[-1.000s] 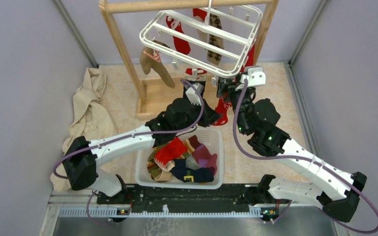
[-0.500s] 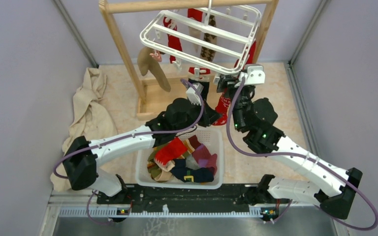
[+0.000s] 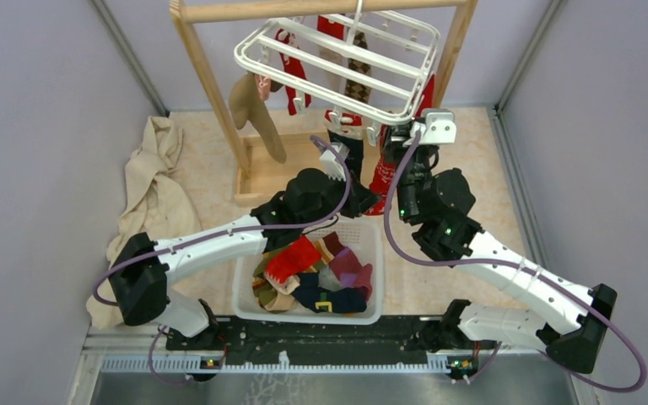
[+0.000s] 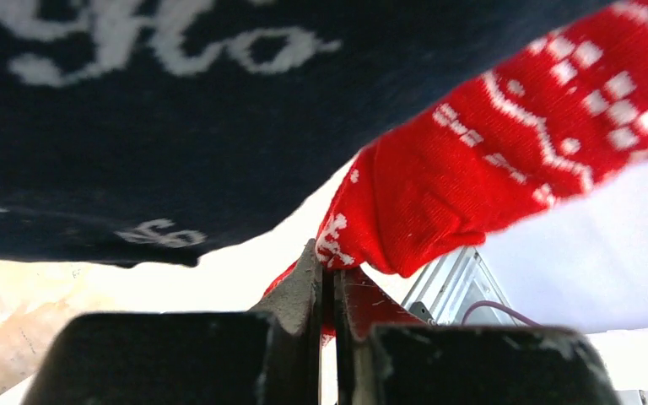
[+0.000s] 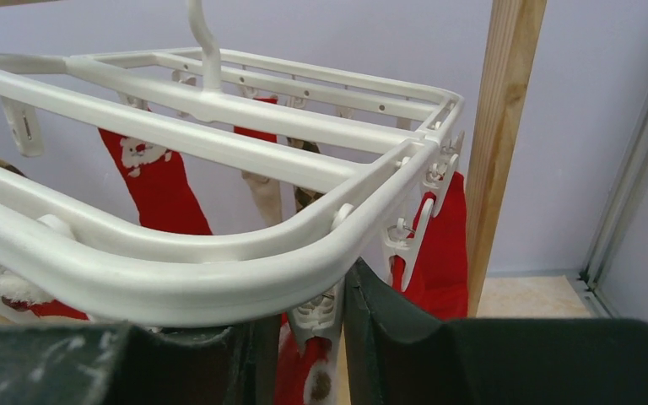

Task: Remove the socks clipped to the hanger
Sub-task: Remove the sock from the hanger.

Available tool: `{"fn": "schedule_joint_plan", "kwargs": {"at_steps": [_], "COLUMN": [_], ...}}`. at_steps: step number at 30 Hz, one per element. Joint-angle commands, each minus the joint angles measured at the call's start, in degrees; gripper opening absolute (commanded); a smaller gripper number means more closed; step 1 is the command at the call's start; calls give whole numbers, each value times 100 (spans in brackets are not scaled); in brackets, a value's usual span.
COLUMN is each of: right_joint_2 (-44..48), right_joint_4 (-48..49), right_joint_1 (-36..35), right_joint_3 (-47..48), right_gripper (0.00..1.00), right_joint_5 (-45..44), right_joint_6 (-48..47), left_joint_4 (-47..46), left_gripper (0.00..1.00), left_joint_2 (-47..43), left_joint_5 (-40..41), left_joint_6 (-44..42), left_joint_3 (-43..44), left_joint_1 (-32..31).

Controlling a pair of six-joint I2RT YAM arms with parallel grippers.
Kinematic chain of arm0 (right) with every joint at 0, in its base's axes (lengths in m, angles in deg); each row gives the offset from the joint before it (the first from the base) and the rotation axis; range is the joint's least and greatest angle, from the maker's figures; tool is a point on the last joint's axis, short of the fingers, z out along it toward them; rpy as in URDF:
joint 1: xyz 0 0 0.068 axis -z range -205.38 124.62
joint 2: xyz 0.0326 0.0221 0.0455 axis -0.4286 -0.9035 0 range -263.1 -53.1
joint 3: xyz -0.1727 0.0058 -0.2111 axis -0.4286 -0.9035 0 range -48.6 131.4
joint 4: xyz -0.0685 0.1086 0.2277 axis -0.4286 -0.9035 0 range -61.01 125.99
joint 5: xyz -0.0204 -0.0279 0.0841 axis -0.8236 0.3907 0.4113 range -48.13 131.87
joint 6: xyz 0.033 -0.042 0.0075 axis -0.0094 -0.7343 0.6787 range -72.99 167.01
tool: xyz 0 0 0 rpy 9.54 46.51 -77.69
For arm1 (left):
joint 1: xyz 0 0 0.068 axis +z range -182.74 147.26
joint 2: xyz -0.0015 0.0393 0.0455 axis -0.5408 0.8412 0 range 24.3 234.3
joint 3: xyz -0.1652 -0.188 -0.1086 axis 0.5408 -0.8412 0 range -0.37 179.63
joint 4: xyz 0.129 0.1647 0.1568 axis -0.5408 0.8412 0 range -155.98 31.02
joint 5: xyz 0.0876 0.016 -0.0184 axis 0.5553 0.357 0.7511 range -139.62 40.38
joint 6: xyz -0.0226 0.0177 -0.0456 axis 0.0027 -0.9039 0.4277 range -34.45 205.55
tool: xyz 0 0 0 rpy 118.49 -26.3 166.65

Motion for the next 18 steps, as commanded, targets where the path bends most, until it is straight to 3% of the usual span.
{"fn": "schedule_joint_plan", "kwargs": {"at_steps": [1, 6, 18], "right_joint_2": [53, 105, 305], "right_joint_4": [371, 146, -314], "right_joint_1": [32, 34, 35], "right_joint_3": [128, 122, 29], "right_gripper": [23, 0, 0], "right_joint_5": [121, 238, 385], "right_joint_6": [-16, 113, 429], "left_joint_4": [-26, -2, 349], "left_gripper": [6, 6, 7], "left_joint_2": [73, 39, -692], "left_joint_5": [-4, 5, -101], "left_joint_6": [-76, -80, -41], "left_joint_3": [145, 145, -82], "left_joint_1": [-34, -38, -34]}}
